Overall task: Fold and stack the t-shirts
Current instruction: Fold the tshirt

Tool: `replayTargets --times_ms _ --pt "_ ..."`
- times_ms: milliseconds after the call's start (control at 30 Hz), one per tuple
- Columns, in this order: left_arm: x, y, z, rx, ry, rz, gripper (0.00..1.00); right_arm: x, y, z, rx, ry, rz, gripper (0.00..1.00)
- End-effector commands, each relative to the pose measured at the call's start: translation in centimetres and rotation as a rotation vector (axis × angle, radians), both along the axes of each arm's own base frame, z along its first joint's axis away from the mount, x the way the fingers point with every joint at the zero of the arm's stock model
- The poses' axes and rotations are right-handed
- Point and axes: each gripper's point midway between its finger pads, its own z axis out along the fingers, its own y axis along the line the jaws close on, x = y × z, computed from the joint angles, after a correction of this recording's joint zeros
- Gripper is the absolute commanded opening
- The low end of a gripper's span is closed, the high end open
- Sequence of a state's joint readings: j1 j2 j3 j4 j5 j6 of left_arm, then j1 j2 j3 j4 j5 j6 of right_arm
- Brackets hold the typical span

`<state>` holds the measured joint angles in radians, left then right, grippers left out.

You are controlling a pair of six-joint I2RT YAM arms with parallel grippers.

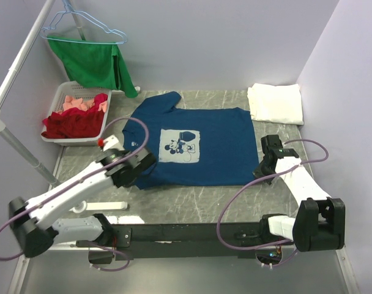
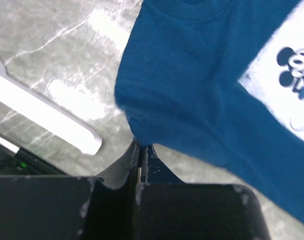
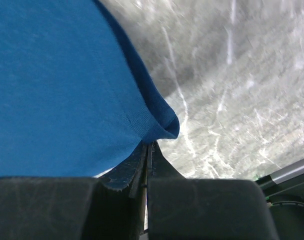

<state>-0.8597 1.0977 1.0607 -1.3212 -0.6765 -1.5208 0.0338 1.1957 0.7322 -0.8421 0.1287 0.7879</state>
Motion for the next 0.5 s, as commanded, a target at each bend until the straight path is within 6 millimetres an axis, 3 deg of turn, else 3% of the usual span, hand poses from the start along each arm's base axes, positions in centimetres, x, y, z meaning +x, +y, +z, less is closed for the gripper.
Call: replayTargets --times_ms 0,300,467 --pt "3.3 -0.7 1.0 0.072 -0.046 -0.016 0.01 2.5 -0.2 2.0 -0.002 -0.06 -0.02 0.0" --pt "8.3 0.4 3.9 0.125 -0.104 -0.003 0.01 5.6 -0.5 4.0 -0.018 -0.112 -0.032 0.0" --pt "10.7 1.3 3.8 0.158 -0.094 -0.009 0.01 7.4 -0.7 4.6 -0.03 -0.128 -0.035 0.0"
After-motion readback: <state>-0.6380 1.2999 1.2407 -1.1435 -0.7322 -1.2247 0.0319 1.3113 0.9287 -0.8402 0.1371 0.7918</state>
